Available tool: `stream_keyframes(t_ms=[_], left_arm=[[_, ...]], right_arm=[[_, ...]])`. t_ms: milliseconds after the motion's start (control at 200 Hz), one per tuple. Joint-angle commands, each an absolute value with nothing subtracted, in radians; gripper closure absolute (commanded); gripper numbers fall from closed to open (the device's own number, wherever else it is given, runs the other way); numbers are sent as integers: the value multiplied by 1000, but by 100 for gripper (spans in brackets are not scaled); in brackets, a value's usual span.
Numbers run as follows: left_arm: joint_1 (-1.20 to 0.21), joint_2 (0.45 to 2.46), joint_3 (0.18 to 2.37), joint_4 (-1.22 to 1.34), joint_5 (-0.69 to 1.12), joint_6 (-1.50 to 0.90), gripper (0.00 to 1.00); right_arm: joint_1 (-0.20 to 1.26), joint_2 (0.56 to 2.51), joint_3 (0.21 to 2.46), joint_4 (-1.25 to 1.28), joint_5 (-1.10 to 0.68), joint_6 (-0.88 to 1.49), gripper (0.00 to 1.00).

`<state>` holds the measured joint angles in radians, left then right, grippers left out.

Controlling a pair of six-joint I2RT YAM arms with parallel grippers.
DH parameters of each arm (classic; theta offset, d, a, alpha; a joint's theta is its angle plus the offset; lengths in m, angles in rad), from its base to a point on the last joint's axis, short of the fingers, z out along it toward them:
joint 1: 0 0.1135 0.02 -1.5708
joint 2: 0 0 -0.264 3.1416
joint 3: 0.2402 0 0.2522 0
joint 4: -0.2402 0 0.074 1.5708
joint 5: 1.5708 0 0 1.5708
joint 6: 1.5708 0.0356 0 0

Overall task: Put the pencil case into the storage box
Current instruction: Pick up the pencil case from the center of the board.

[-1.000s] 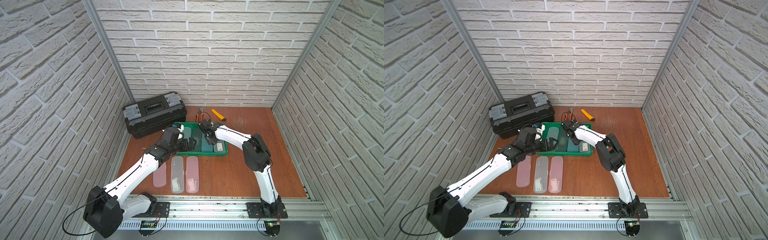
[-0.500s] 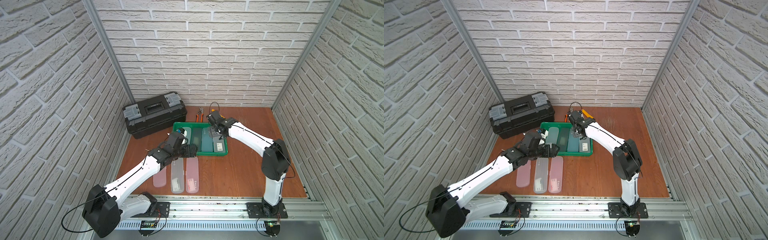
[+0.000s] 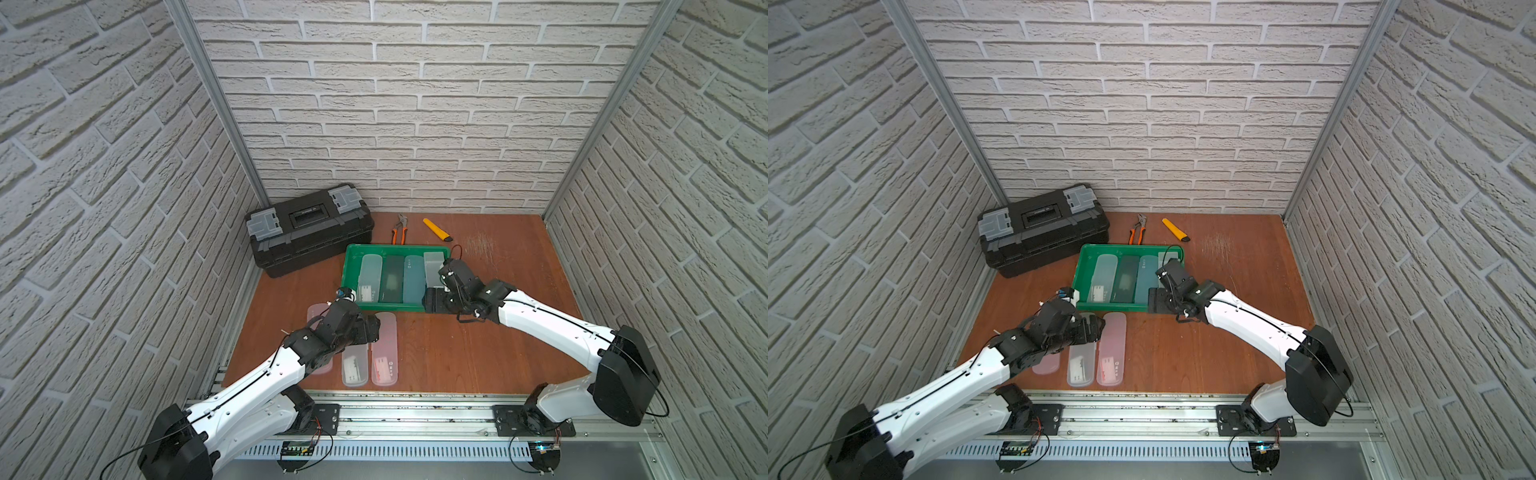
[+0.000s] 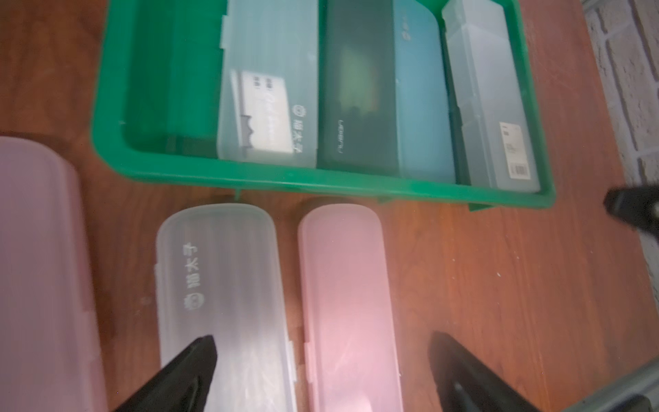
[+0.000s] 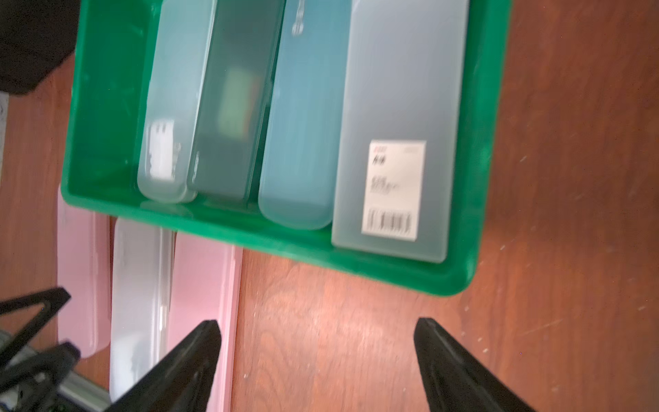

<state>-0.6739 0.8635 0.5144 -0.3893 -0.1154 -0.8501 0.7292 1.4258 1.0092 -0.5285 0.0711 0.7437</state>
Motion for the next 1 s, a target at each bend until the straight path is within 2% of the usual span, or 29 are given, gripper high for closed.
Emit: stream_keyframes(t_ms=[0,190,350,760,995], left_arm=[[-610,816,518,-422,-178,-885,1],[-438,800,539,-489,-91,-843,2],[-357,804,540,-490,-42,-816,1],[-337,800,527,-463,-6,-811,1],[-336,785,529,-453,-3,-815,2]], right_arm=[[830,1394,964,-453,99,875,10],[963,1506,985,-438,131,971,11],[1031,1607,1057,-445,126,976,11],[1125,1877,1329,-605,115,902,7],[1143,1950,1372,-671,158,891,7]])
